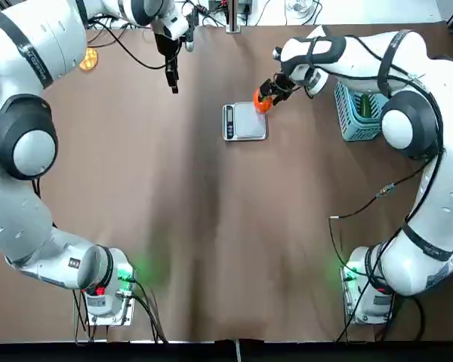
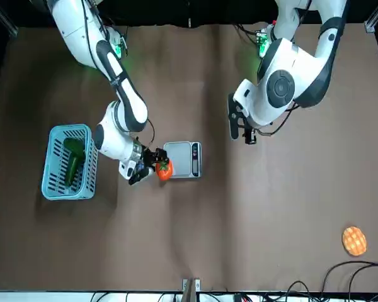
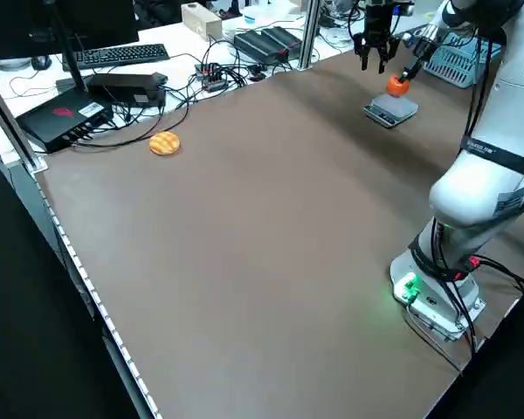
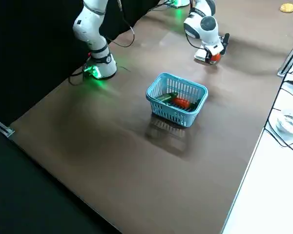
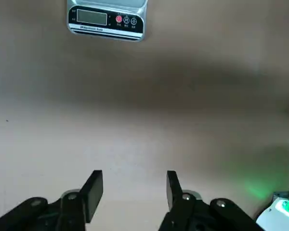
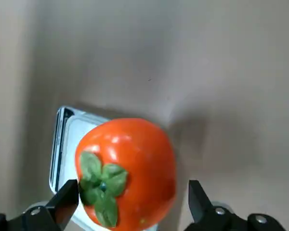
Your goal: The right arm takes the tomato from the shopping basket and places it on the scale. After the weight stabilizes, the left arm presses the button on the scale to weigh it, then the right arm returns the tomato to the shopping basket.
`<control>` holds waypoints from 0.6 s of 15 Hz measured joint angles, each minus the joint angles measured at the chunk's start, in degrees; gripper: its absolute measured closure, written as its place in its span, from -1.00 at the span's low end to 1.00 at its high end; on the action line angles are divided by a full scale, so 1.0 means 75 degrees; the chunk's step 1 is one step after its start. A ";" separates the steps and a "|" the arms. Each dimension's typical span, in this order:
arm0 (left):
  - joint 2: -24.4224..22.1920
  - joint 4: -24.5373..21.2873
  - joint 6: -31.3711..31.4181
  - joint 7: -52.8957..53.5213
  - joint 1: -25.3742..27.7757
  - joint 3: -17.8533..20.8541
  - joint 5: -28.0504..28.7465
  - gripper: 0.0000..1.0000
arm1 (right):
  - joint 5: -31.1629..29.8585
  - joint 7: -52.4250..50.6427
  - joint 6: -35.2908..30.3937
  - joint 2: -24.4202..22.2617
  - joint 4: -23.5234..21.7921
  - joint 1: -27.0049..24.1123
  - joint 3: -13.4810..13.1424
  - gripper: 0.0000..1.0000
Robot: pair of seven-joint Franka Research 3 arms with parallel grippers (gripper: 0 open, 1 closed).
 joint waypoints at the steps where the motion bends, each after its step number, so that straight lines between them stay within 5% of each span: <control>1: 0.0006 0.0001 0.0012 -0.0006 -0.0040 -0.0002 0.0000 -0.23 | 0.0000 0.0000 0.0000 -0.0054 -0.0031 -0.0033 -0.0061 -1.00; 9: 0.0754 -0.0006 0.0845 -0.0421 -0.0972 -0.0006 0.0210 0.12 | 0.0000 0.0040 -0.0502 -0.1221 -0.0732 -0.0115 -0.0476 -1.00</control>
